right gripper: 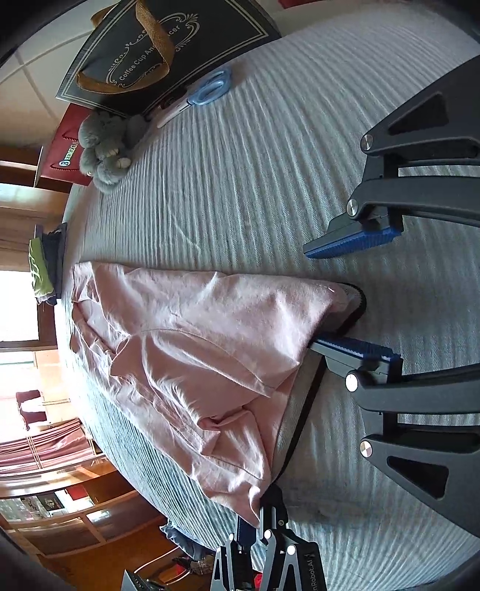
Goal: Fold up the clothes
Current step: 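Smooth the long folded strip and move both grippers to its hem end, then grasp the hem end with both grippers and fold it toward the collar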
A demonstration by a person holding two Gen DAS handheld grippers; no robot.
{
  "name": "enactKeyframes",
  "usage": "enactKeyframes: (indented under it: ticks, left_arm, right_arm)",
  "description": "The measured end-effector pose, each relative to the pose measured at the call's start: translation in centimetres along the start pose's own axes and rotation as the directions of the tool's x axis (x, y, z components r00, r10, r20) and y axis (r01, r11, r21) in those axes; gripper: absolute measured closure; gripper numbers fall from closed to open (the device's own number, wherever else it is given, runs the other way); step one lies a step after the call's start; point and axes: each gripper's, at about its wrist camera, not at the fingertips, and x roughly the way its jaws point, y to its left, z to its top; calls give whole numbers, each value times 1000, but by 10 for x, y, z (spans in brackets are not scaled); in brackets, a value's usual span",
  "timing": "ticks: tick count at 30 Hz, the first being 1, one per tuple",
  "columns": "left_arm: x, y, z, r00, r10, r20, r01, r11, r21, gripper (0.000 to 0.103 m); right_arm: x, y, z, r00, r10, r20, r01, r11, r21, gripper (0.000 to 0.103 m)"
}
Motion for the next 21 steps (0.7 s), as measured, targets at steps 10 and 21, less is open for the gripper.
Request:
enactKeyframes:
  ticks: [10,21]
  left_arm:
    - [-18,-5,-24,1000,21,-7,-21,999,34,70]
    - [-23,7,-24,999,-40,11,39,996,82,95]
  right_arm:
    - [-1,2,-1,999,-28,16,28,1000,2,62]
    - [-10,9,23,998,-49,37,48,999,23,90]
